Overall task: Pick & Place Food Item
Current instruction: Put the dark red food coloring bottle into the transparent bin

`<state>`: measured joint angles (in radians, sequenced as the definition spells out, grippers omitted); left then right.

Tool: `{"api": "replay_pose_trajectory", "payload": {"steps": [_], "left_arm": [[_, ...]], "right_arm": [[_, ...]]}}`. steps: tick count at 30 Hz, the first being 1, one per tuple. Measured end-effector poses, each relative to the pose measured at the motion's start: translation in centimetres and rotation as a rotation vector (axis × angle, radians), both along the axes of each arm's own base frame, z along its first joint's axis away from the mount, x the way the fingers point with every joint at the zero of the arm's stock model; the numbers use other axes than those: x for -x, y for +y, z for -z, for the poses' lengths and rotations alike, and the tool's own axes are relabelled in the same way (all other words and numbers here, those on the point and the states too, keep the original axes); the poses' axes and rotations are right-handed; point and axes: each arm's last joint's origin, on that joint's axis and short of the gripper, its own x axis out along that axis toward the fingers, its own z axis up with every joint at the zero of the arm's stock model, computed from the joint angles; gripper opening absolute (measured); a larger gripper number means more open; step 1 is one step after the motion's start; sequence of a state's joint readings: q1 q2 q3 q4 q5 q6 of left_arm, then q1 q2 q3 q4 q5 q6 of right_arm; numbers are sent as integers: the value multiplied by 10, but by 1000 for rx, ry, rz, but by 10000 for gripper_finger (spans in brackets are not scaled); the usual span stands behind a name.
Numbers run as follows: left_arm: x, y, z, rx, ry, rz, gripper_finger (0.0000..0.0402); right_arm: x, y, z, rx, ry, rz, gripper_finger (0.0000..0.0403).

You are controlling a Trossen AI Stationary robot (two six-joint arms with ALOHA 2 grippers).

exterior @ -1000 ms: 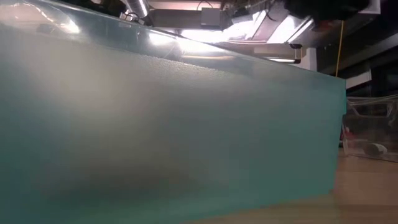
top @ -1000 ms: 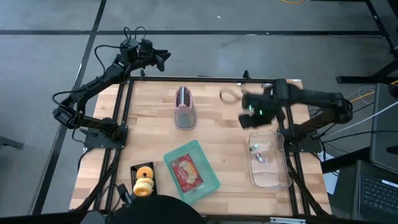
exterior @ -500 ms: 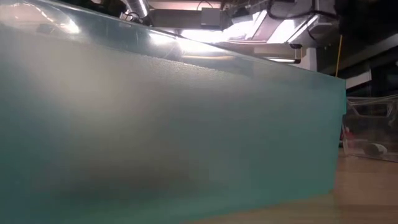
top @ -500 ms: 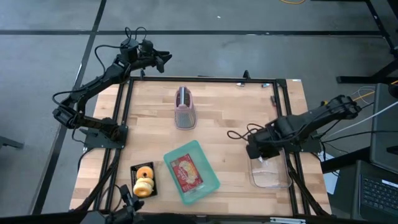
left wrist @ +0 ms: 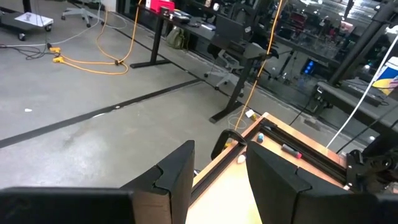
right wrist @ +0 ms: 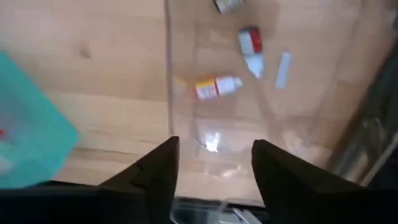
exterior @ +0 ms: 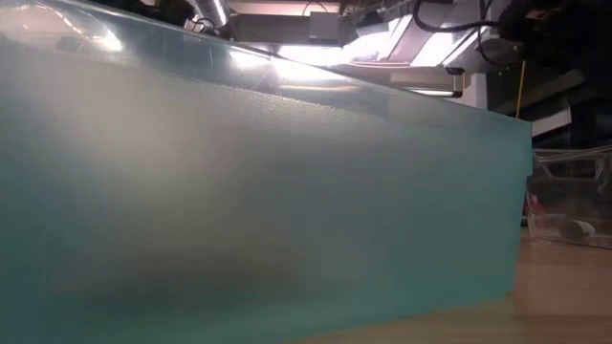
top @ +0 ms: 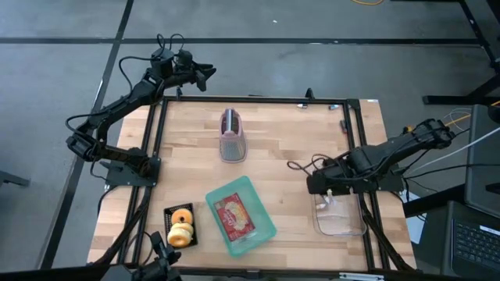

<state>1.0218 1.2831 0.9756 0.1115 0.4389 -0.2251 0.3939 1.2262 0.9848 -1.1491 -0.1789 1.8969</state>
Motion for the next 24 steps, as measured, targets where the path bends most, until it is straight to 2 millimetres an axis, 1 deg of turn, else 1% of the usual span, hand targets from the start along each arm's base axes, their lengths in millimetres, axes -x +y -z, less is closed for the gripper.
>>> {"api": "replay_pose_trajectory", "payload": {"steps": [2, 5, 9, 12, 15, 17, 20, 21, 24], "left_arm": [[0, 0, 0, -2, -1, 0, 141], [0, 0, -2, -3, -19, -2, 141], [0, 1, -5, -11, -56, -6, 141], [0, 1, -5, -9, -57, -7, 141], [0, 1, -5, -8, -57, -7, 141], [0, 1, -5, -5, -59, -7, 141], [0, 1, -5, -4, -59, -8, 141], [0, 1, -5, 0, -63, -9, 141], [0, 1, -5, 13, -71, -13, 141]], "right_arm": [[0, -7, -5, 55, -76, 36, 206], [3, -25, -19, 221, -251, 133, 209], [14, -56, -42, 527, -475, 268, 206], [18, -80, -58, 758, -582, 326, 201], [19, -105, -78, 1004, -664, 384, 195], [15, -120, -89, 1111, -688, 346, 190], [9, -145, -102, 1205, -731, 225, 182], [8, -154, -102, 1226, -719, 177, 179], [7, -183, -92, 1256, -589, 88, 170]]}}
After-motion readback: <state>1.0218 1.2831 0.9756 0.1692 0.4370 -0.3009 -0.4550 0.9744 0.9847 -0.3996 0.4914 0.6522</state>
